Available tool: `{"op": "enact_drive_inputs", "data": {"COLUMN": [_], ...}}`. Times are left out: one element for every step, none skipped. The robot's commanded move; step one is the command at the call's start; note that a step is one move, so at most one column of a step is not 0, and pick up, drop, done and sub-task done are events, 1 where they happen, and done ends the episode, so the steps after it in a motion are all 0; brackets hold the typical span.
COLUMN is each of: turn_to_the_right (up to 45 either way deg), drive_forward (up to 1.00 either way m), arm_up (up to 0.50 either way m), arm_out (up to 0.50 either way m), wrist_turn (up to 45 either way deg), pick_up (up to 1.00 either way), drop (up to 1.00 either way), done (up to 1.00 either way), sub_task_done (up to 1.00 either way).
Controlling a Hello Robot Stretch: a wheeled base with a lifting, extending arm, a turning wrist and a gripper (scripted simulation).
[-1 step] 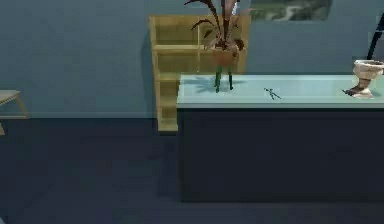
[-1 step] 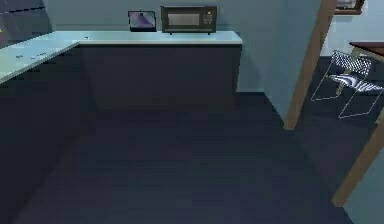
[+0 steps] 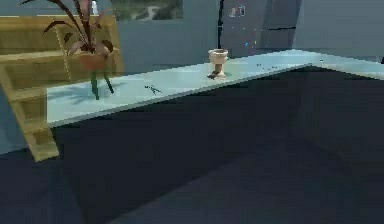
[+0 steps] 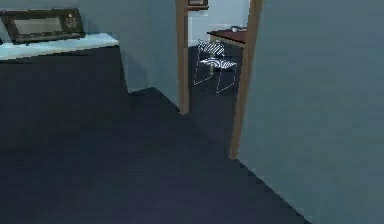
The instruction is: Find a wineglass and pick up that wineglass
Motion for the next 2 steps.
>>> {"op": "enact_drive_inputs", "data": {"turn_to_the_right": [0.0,-45.0], "drive_forward": [0.75,0.0], "arm_up": [0.0,0.0], "arm_out": [0.0,0.0], "wrist_turn": [0.0,0.0], "pick_up": [0.0,0.0], "drop": [0.0,0.0], "done": [0.0,0.0], "sub_task_done": [0.0,0.0]}}
